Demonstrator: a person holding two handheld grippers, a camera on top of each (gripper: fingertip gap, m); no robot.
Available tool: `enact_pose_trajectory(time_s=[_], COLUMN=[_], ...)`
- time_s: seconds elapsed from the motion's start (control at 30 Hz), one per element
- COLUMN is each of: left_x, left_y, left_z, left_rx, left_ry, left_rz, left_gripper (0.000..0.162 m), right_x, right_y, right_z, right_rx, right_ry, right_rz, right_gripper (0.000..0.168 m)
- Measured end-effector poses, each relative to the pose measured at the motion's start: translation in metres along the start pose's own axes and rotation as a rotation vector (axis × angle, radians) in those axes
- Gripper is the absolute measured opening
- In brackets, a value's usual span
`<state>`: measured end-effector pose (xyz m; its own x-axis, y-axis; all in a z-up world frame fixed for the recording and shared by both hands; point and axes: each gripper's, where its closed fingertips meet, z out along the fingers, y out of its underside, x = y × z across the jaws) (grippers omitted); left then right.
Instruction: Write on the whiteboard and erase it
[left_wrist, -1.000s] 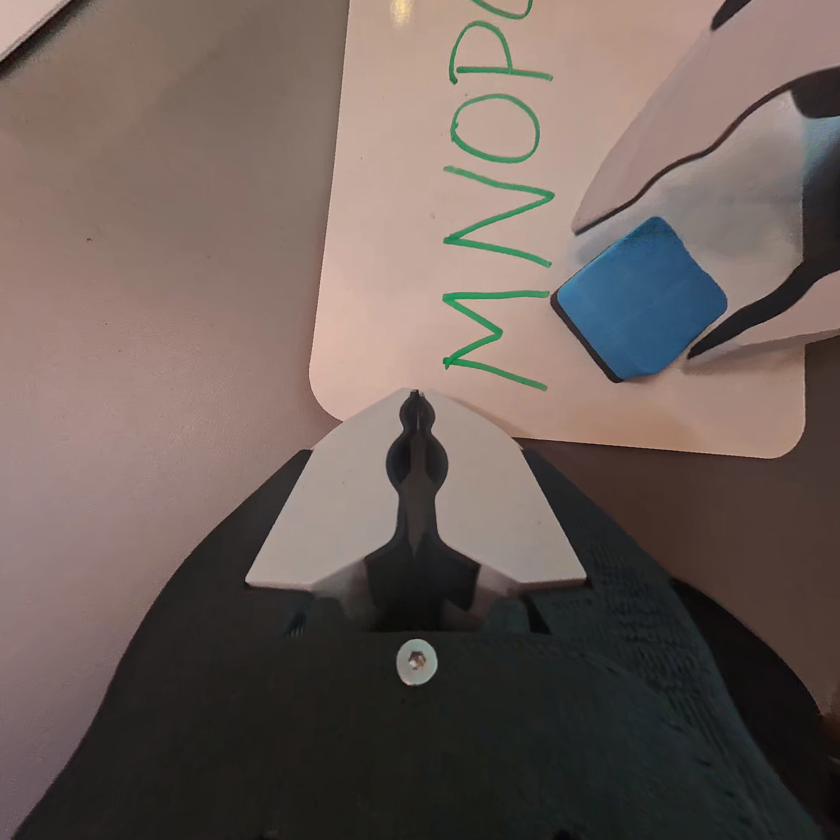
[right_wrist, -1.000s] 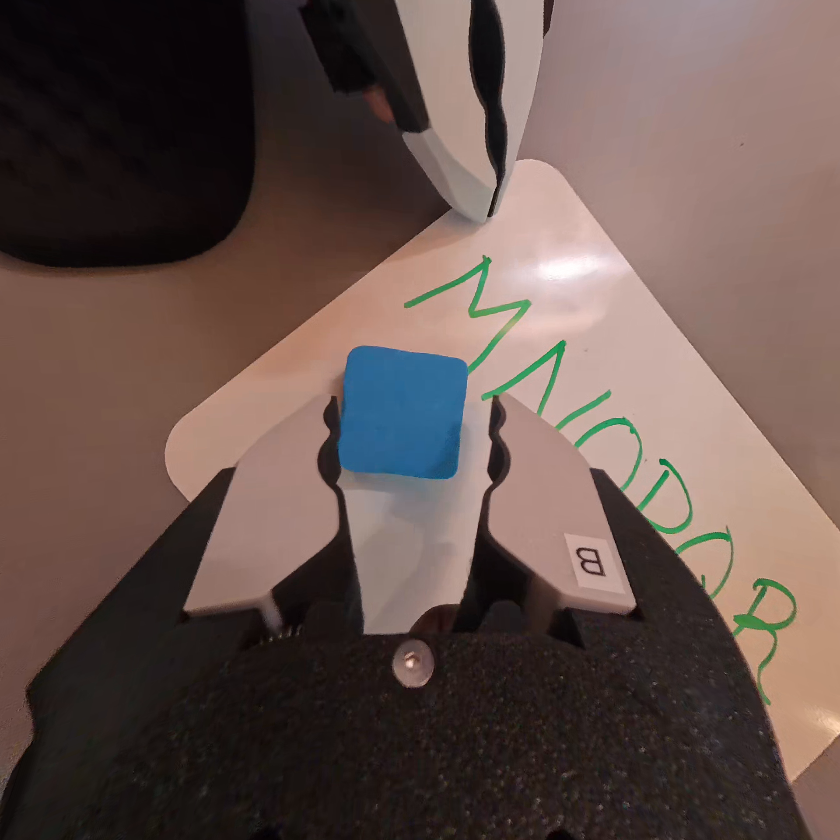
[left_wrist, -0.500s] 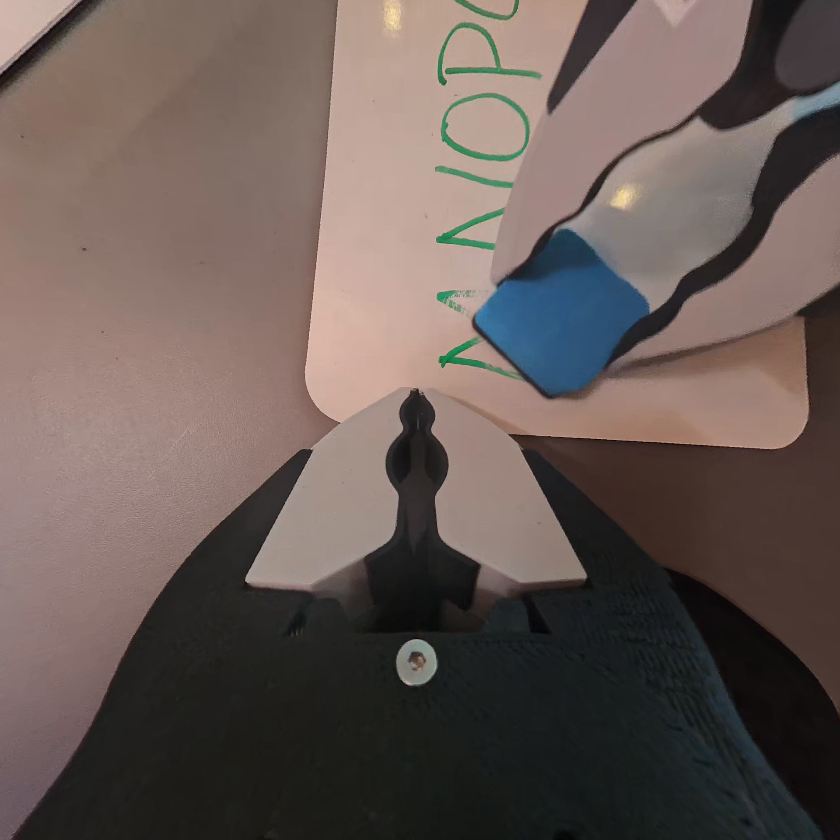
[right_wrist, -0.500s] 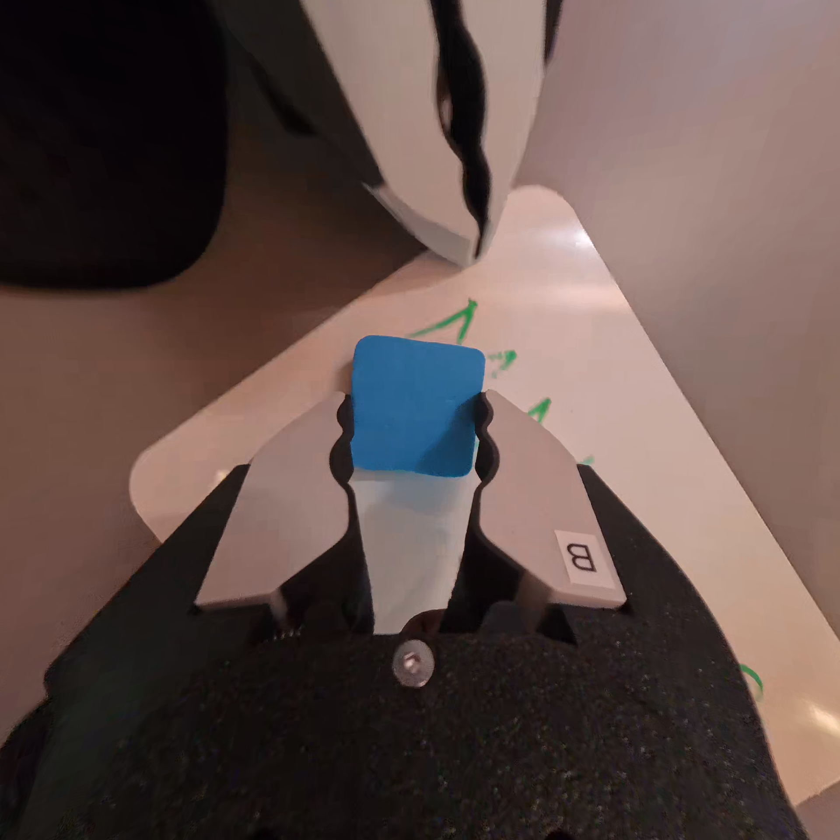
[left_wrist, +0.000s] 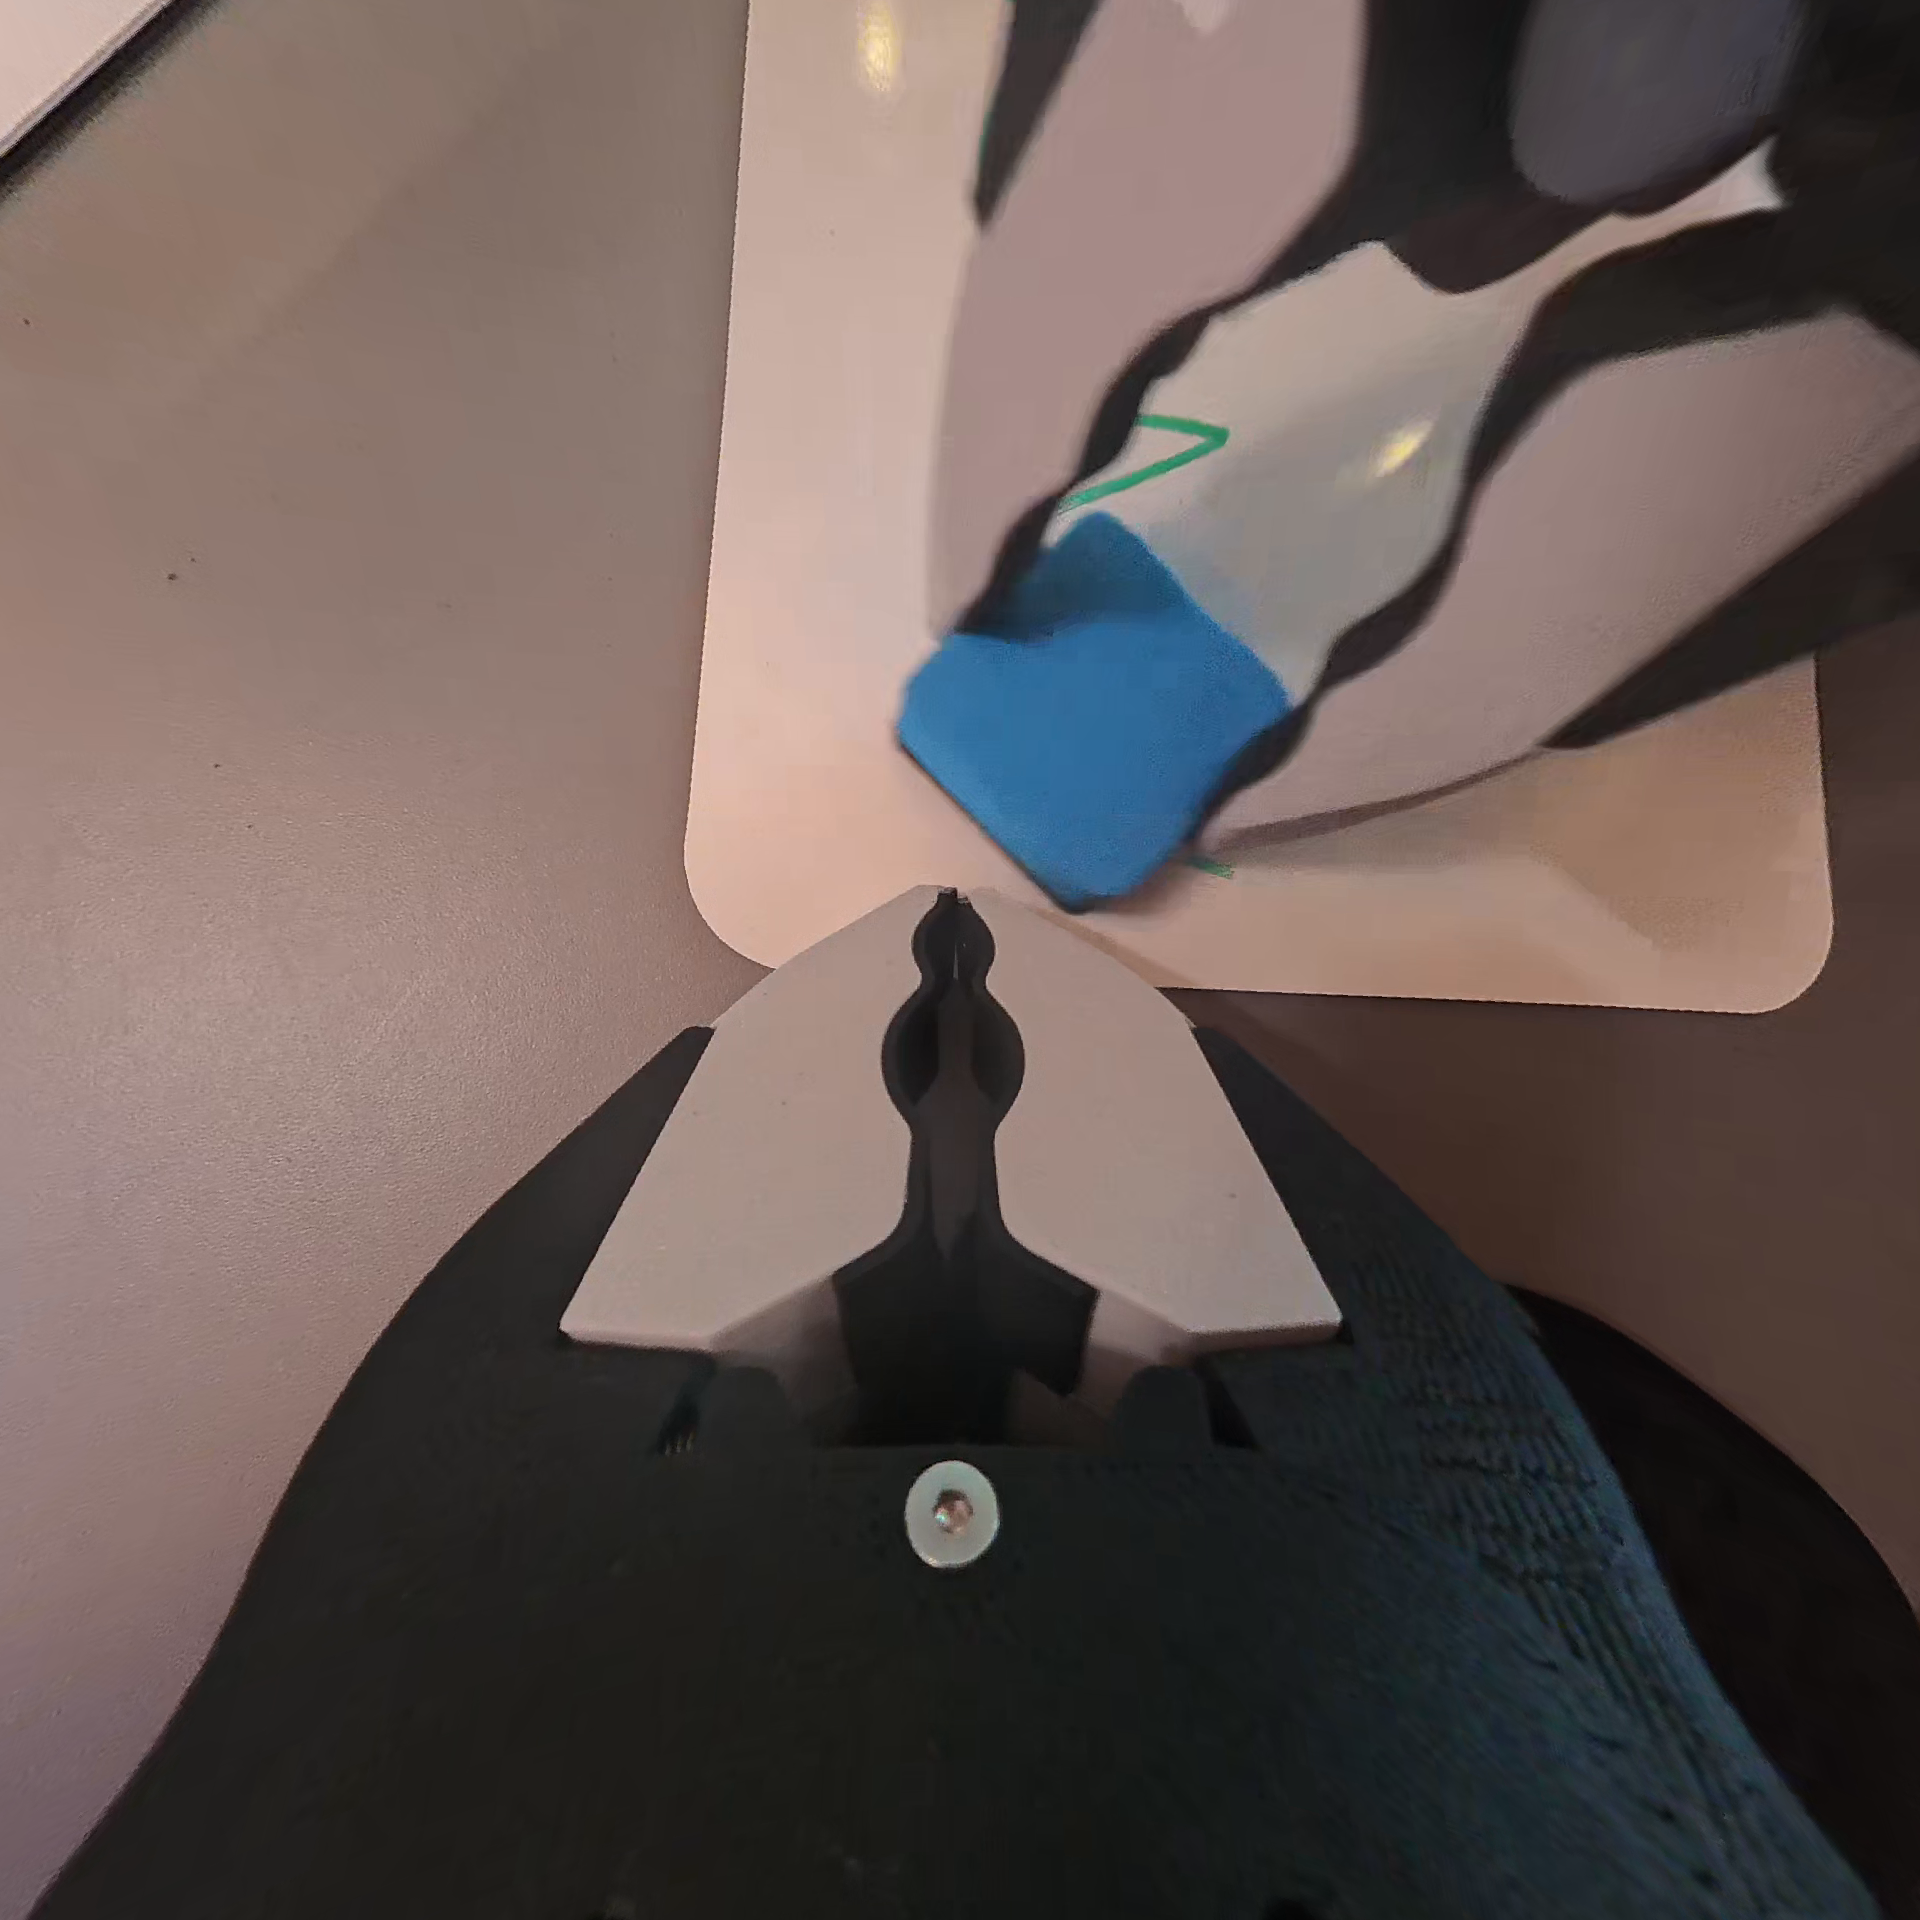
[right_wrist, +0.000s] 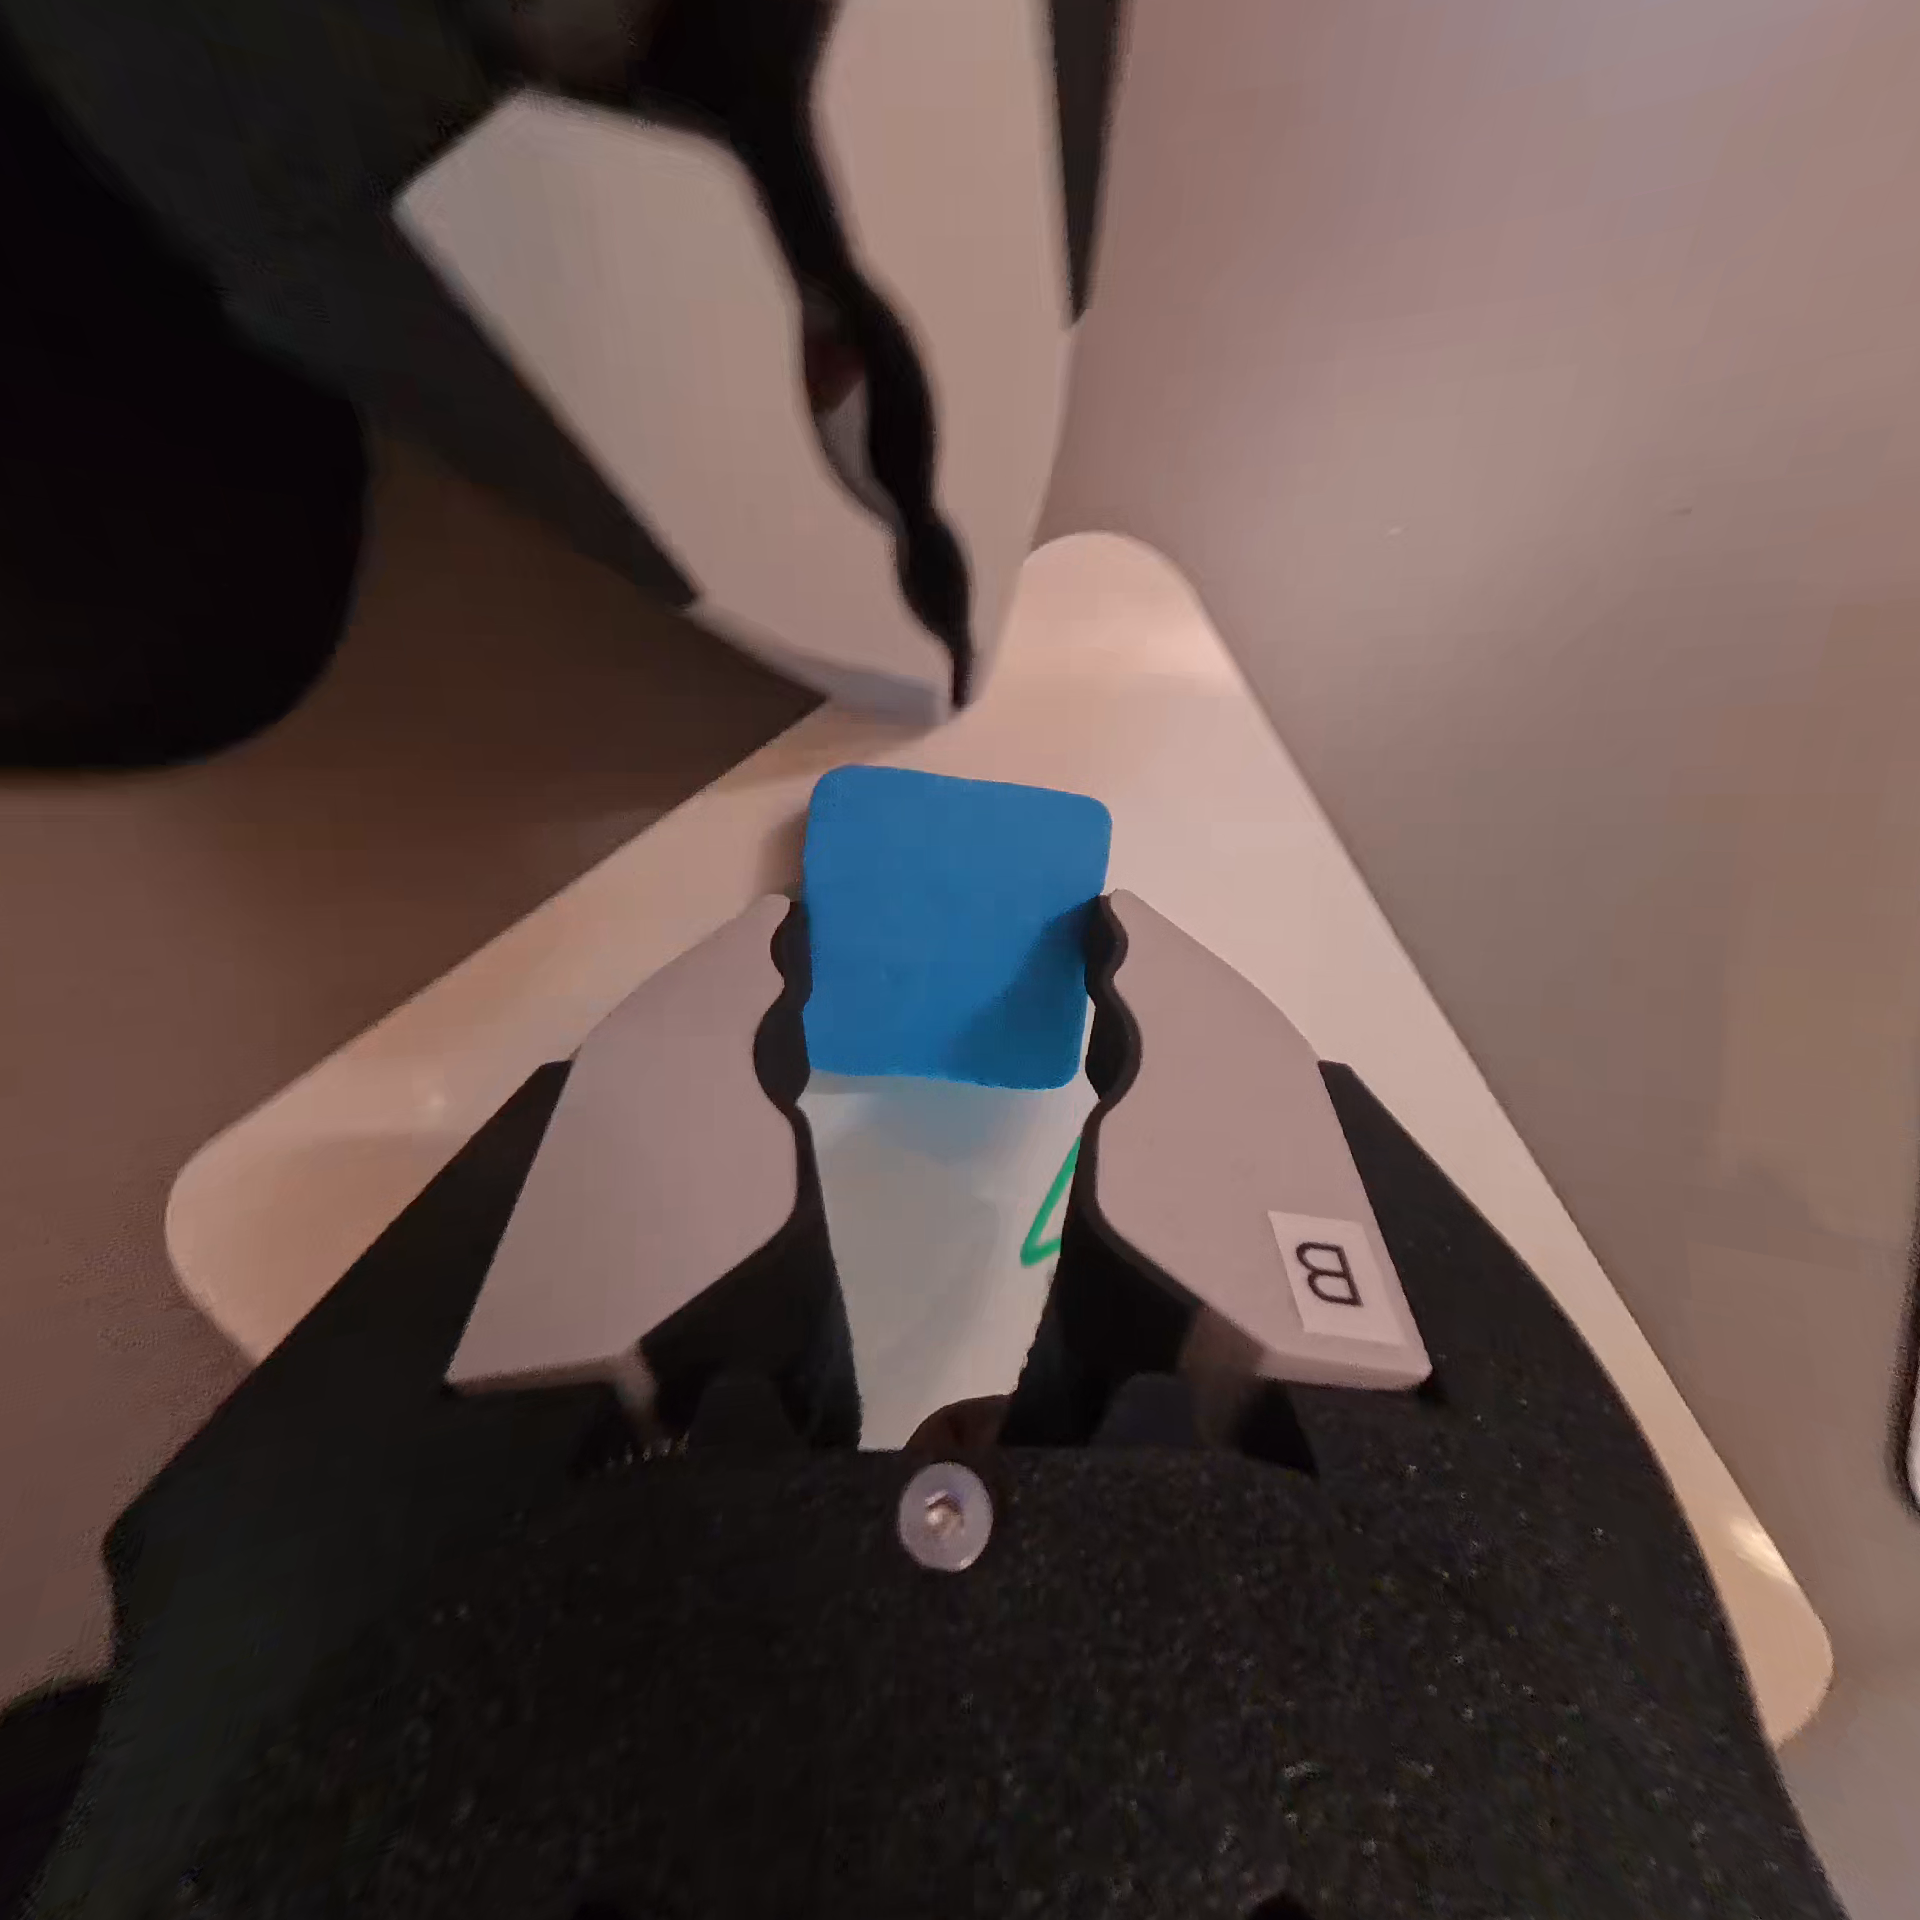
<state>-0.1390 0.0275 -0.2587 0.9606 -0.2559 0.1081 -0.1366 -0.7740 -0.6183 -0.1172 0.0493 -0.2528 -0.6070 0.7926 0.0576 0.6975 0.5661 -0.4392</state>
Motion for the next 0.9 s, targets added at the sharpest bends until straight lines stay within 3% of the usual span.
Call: enact_pose_trajectory(time_s=[0.13, 0.3, 0.4, 0.5, 0.57, 0.67, 0.73, 0.83, 0.9], left_x=[0.000, 0.000, 0.000, 0.000, -0.001, -0.001, -0.002, -0.001, -0.001], left_y=[0.000, 0.000, 0.000, 0.000, 0.001, 0.001, 0.000, 0.000, 0.000], left_z=[0.000, 0.000, -0.001, -0.001, -0.001, -0.001, -0.001, -0.001, -0.001], left_rx=[-0.001, 0.000, 0.000, 0.000, 0.005, 0.003, 0.004, 0.003, 0.003], left_ry=[-0.002, -0.001, -0.002, -0.003, -0.006, -0.009, -0.013, -0.014, -0.011], left_rz=[0.002, 0.001, 0.002, 0.000, -0.005, 0.004, 0.007, 0.008, 0.006], left_gripper=[0.002, 0.002, 0.002, 0.002, 0.001, 0.001, 0.001, 0.002, 0.002], right_x=[0.030, 0.001, 0.035, 0.000, -0.026, 0.015, 0.032, -0.014, -0.017], right_y=[0.004, 0.004, 0.001, -0.007, 0.007, 0.028, 0.021, 0.004, 0.024], right_z=[0.000, -0.001, 0.002, 0.004, -0.004, -0.012, -0.008, -0.003, -0.013], right_rx=[-0.005, -0.032, -0.010, 0.009, -0.029, -0.059, 0.001, 0.062, 0.012], right_ry=[0.054, -0.018, 0.087, 0.024, -0.032, 0.045, 0.090, -0.012, -0.067], right_rz=[0.089, -0.030, 0.075, -0.002, -0.102, 0.034, 0.118, 0.011, -0.004], right_gripper=[0.052, 0.052, 0.052, 0.052, 0.052, 0.052, 0.052, 0.052, 0.052])
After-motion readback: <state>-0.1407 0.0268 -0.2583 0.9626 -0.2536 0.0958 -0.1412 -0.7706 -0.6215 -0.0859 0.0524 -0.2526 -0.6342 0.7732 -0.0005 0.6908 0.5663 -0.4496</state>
